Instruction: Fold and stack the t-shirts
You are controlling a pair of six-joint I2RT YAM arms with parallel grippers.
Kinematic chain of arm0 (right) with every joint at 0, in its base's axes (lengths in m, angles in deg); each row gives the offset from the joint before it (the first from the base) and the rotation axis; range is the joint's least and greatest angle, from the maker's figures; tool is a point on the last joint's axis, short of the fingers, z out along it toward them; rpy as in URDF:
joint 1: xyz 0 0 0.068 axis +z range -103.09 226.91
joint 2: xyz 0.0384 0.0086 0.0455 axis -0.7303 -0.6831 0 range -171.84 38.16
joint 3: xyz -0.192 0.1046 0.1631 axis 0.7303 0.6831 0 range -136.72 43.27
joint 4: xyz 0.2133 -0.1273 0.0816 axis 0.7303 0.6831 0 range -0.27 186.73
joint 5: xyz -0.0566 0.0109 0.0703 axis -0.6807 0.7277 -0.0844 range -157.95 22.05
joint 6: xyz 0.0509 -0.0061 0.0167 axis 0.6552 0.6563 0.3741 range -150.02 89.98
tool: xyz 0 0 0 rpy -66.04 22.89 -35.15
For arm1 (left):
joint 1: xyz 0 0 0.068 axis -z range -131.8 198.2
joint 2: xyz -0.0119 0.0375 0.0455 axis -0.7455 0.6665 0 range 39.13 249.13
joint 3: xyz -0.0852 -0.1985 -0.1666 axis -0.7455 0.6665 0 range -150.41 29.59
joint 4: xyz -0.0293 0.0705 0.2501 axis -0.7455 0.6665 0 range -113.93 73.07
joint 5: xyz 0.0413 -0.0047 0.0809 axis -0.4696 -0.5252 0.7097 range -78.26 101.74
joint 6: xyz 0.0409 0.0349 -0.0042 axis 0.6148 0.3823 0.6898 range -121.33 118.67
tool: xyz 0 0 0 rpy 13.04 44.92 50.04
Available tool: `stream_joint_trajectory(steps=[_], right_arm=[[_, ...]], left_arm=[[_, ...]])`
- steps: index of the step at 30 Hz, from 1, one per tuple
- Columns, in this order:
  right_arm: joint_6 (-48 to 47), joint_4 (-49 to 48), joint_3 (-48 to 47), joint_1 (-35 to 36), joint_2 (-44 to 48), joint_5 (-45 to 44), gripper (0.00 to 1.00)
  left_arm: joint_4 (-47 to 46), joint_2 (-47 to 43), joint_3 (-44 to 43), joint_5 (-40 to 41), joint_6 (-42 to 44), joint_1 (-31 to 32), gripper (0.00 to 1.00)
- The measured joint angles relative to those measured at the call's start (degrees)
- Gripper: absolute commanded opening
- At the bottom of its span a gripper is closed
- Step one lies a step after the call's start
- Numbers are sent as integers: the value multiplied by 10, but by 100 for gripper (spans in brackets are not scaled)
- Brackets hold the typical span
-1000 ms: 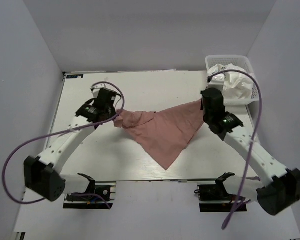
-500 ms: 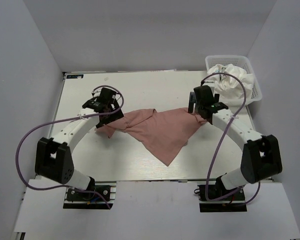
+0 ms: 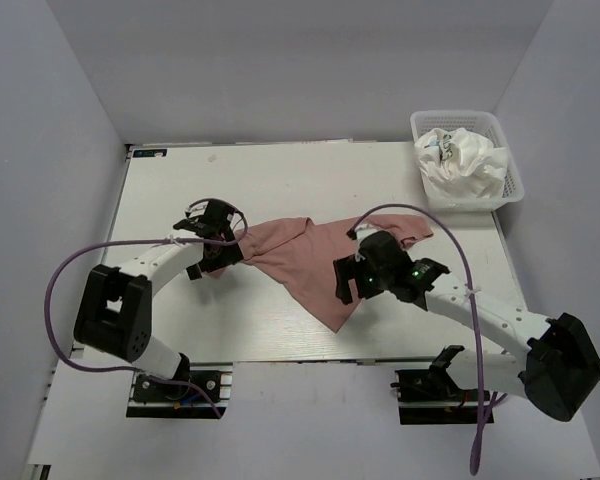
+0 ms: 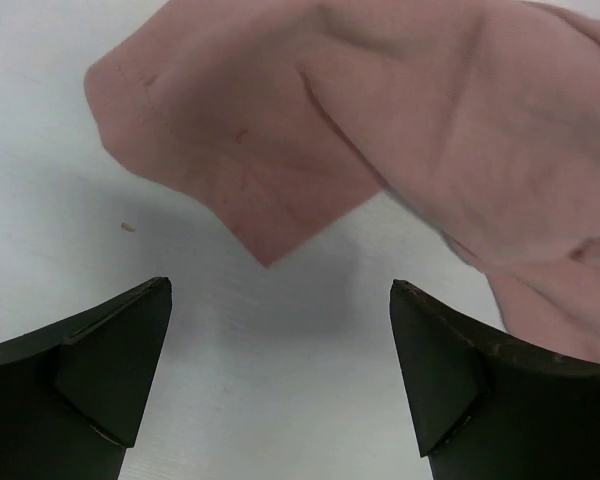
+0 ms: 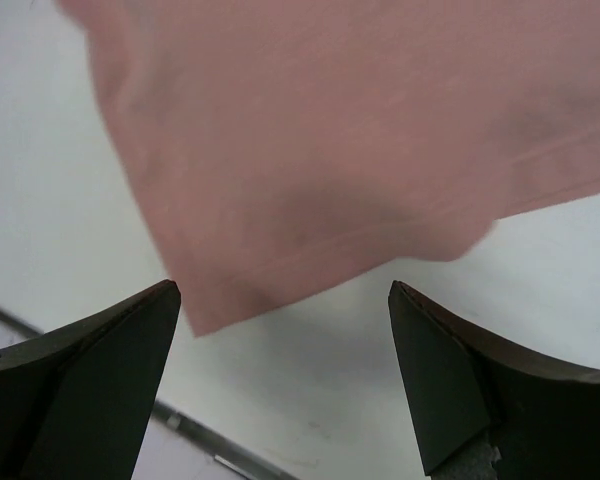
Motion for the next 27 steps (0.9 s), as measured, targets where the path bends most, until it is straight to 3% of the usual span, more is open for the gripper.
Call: stream_joint_trajectory(steps=[4, 7, 10, 11, 14, 20, 25, 27], right_arm=[[1, 2, 8, 58, -2, 15, 90], [3, -1, 8, 100, -24, 10, 90], [5, 2, 8, 126, -51, -9, 90], [8, 3, 8, 132, -55, -15, 90], [19, 5, 8, 148, -57, -33, 90], [33, -2, -6, 185, -96, -60, 90], [45, -7, -25, 202, -163, -94, 77], [58, -7, -25, 204, -180, -111, 66]], left_arm=[[-26, 43, 0, 4, 1, -14, 87], [-51, 59, 1, 3, 3, -26, 73], [-82, 71, 15, -6, 7, -33, 43], [-90, 76, 21, -11, 9, -34, 24], [-114, 77, 28, -18, 17, -35, 0], [-139, 59, 48, -29, 25, -37, 0], [-130, 7, 83, -51, 28, -37, 0], [-118, -27, 88, -56, 28, -36, 0]])
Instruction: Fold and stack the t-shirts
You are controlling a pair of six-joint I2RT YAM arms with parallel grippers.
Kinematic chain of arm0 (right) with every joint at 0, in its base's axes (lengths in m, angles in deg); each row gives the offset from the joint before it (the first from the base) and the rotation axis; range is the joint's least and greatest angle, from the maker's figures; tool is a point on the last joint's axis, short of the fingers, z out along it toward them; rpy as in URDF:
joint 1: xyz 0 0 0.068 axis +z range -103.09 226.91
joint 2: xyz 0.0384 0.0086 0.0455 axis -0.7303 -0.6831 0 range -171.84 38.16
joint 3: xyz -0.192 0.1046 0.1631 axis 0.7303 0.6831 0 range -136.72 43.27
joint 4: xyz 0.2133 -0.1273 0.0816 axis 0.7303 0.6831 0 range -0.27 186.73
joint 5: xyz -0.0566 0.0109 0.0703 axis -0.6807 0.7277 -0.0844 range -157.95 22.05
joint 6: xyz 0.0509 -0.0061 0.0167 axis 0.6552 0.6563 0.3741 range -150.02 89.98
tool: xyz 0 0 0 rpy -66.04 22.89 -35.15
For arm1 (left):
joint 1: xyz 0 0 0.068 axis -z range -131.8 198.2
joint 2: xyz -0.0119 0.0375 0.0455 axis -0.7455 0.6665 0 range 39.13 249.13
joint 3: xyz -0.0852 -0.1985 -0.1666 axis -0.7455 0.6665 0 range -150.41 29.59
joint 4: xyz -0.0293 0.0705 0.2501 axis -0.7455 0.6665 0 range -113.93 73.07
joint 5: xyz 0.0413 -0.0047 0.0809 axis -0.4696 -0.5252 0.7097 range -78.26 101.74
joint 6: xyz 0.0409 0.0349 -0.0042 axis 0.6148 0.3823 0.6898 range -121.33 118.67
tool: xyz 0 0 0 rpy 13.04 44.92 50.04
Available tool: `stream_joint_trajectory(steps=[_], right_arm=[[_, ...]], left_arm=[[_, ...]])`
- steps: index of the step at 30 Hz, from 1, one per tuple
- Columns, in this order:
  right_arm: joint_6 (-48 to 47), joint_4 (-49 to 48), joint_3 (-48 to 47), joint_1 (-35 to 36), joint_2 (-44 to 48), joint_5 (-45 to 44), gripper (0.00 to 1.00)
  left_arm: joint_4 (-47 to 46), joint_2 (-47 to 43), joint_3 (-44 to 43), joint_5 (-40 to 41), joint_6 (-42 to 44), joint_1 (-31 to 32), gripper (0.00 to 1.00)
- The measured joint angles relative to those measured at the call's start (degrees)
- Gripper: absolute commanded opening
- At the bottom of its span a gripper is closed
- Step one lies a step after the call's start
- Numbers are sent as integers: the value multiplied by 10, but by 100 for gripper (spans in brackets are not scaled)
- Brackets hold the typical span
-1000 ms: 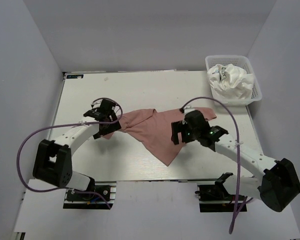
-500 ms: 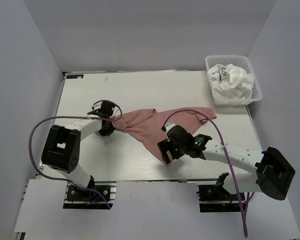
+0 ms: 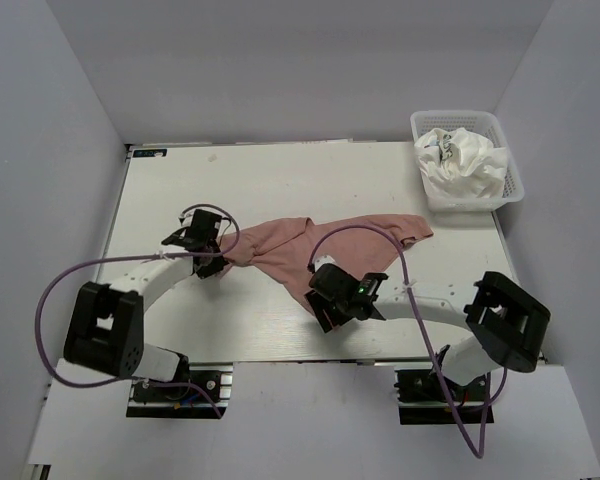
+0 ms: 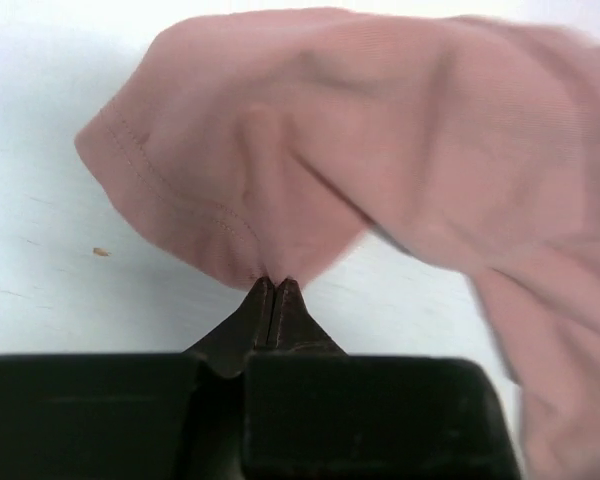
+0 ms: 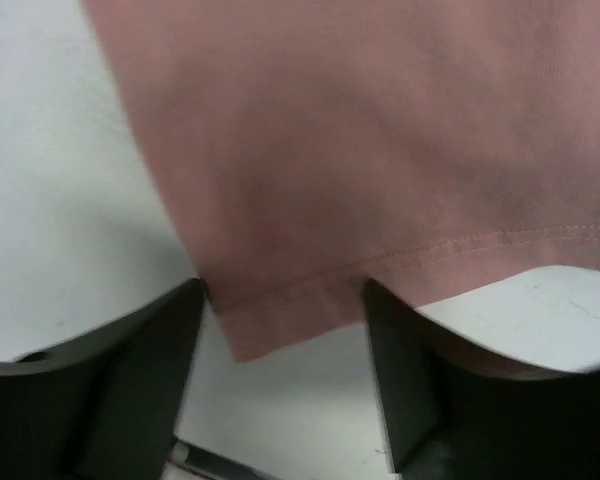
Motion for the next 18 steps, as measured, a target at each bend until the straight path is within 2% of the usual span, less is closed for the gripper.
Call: stream_joint_trajectory(steps=[1, 3, 4, 5, 9, 12, 18], right_arm=[[3, 0, 0, 0, -9, -3, 66], [14, -5, -2, 0, -22, -18, 26], [17, -10, -3, 0, -25, -25, 10], [23, -10, -5, 0, -28, -34, 0], [50, 3, -10, -1, -30, -74, 0], [55, 48, -30, -1, -15, -111, 0], [45, 121, -155, -2, 120, -228, 0]], left_arm=[[2, -17, 0, -4, 0, 0, 0], [3, -54, 0, -14, 0, 0, 0], [5, -72, -1, -19, 0, 1, 0], [9, -86, -3, -21, 0, 3, 0], [31, -123, -28, -32, -1, 4, 0], [45, -146, -58, -42, -3, 4, 0], [61, -189, -188, -53, 3, 6, 0]])
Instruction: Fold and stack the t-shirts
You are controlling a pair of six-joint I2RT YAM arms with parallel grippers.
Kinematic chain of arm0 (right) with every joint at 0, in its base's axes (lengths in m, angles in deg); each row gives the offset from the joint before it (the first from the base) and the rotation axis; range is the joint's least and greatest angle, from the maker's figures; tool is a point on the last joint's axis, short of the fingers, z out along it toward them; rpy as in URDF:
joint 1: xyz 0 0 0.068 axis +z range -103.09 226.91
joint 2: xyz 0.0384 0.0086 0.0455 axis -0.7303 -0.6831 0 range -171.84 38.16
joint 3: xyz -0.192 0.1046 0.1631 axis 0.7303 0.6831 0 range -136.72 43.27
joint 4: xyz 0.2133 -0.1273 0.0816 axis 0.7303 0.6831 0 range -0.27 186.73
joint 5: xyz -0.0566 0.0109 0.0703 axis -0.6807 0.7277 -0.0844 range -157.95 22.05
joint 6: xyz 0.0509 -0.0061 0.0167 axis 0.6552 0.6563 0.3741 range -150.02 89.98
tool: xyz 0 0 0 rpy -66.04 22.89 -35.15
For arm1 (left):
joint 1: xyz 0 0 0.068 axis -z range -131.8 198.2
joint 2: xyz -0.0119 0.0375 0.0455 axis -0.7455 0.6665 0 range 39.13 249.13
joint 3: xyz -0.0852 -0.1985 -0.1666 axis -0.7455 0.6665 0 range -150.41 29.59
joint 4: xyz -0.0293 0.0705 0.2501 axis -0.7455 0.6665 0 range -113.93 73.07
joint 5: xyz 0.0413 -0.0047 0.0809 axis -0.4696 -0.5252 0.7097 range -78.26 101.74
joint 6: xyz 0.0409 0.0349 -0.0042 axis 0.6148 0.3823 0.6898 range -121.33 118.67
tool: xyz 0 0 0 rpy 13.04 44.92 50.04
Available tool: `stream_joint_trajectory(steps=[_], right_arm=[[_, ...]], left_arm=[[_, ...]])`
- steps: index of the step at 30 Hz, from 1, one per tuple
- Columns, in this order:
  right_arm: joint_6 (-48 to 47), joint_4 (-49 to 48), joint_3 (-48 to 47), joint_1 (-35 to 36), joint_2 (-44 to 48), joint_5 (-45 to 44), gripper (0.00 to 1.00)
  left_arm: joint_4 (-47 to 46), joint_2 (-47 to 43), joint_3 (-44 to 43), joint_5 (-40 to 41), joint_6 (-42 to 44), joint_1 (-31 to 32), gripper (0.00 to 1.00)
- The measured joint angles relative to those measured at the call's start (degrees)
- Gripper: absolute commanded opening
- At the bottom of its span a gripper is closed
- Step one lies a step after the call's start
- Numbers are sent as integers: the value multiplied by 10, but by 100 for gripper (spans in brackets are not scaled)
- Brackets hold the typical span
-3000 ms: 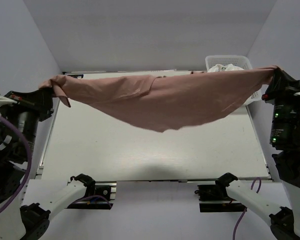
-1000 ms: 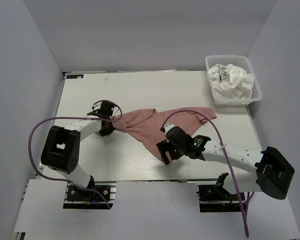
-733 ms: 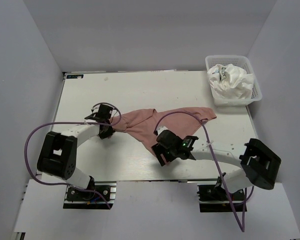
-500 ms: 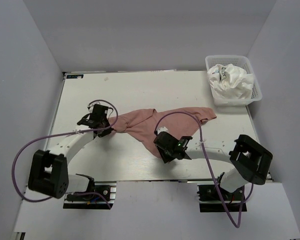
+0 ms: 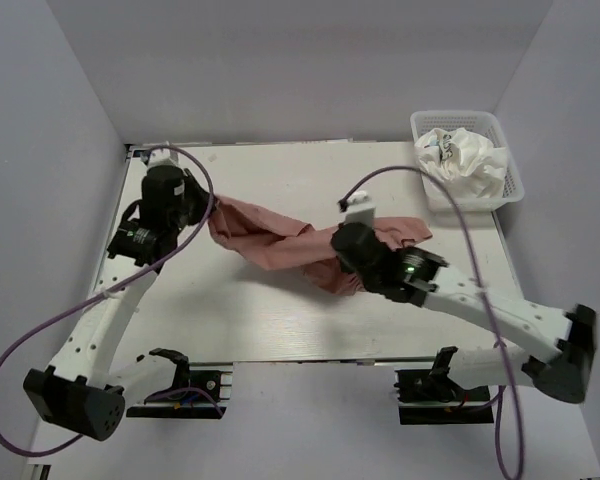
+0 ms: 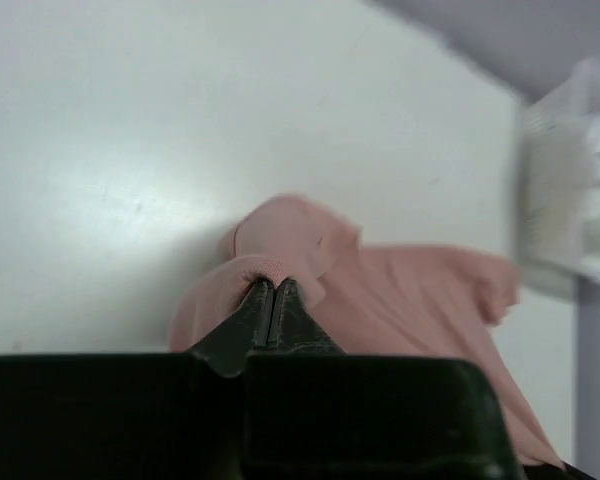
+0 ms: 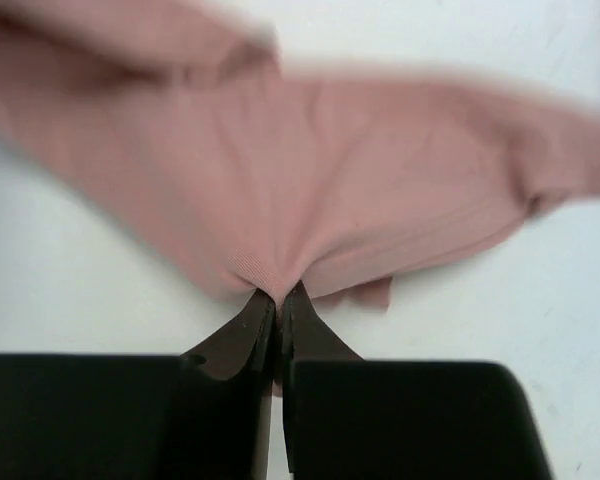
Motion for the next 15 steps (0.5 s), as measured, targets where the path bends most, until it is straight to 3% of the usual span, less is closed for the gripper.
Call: stream_joint_trajectory(steps=[8, 15], right_arm=[[-124, -33, -162, -3, 170, -88, 0], [-280, -33, -369, -3, 167, -48, 0]], left_arm=[[5, -14, -237, 19, 14, 1, 0], [44, -16, -460, 81, 24, 1, 0]])
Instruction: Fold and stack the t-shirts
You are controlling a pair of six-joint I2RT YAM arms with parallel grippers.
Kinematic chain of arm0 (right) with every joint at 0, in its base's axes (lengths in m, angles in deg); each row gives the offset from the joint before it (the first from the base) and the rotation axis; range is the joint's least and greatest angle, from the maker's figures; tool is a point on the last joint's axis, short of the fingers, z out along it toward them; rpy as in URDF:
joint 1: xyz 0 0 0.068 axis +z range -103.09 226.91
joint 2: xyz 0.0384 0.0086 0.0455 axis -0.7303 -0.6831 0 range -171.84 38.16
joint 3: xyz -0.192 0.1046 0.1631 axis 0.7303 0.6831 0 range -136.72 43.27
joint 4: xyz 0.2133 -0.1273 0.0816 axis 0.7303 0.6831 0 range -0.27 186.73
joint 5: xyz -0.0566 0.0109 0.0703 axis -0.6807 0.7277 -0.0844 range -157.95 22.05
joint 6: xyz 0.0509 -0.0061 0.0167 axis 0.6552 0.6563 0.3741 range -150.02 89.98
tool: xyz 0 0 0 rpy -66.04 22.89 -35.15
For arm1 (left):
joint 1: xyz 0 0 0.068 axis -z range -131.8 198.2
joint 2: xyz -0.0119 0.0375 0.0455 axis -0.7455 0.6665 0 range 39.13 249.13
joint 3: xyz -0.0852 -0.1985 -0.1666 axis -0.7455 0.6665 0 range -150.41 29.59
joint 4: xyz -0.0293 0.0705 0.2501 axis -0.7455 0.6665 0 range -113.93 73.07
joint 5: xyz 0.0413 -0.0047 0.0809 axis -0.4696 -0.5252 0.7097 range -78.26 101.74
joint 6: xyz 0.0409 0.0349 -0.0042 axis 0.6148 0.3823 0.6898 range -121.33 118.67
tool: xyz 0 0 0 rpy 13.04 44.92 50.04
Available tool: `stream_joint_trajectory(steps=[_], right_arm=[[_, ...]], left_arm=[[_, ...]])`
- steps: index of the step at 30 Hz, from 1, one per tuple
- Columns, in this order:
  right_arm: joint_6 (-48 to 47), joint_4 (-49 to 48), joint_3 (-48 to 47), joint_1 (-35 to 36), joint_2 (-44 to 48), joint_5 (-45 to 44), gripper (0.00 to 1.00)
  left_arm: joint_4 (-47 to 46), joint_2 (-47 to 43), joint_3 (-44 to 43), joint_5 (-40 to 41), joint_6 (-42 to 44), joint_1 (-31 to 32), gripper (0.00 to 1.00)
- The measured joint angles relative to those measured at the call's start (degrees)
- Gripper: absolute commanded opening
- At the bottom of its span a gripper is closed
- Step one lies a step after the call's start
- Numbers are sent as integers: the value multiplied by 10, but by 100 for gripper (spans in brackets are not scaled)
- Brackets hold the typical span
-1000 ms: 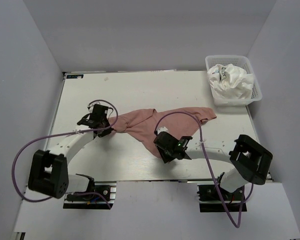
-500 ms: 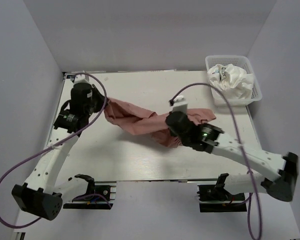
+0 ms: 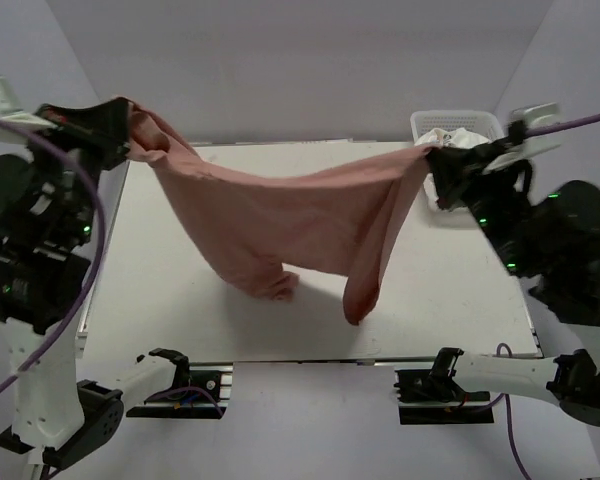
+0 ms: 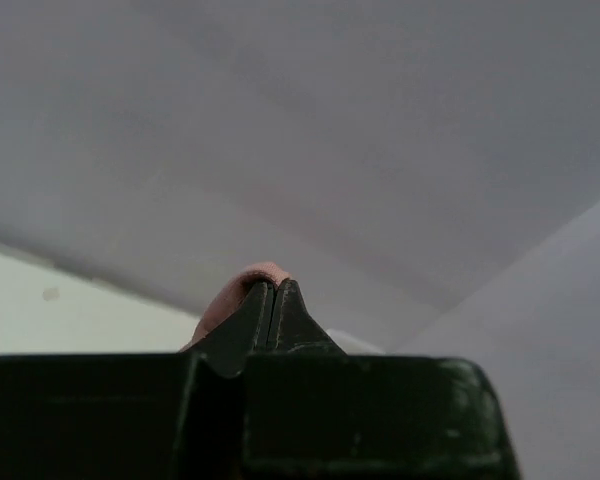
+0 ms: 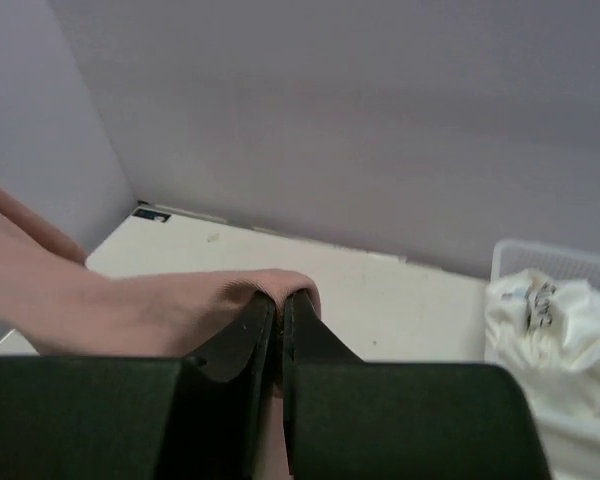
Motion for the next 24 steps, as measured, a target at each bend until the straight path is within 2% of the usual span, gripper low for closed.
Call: stream_joint_trajectory(steps=[5, 9, 16, 24], right_arm=[[-75, 52, -172, 0, -20, 120, 0], [-106, 74, -244, 0, -9, 245, 0], [-126, 84, -250, 0, 23, 366, 0], [-132, 76, -186, 0, 30, 364, 0]], left_arm=[[12, -26, -92, 30, 7, 0, 0], [14, -63, -118, 29, 10, 0, 0], [4, -83, -164, -14, 10, -1, 0], [-23, -62, -192, -53, 12, -1, 0]])
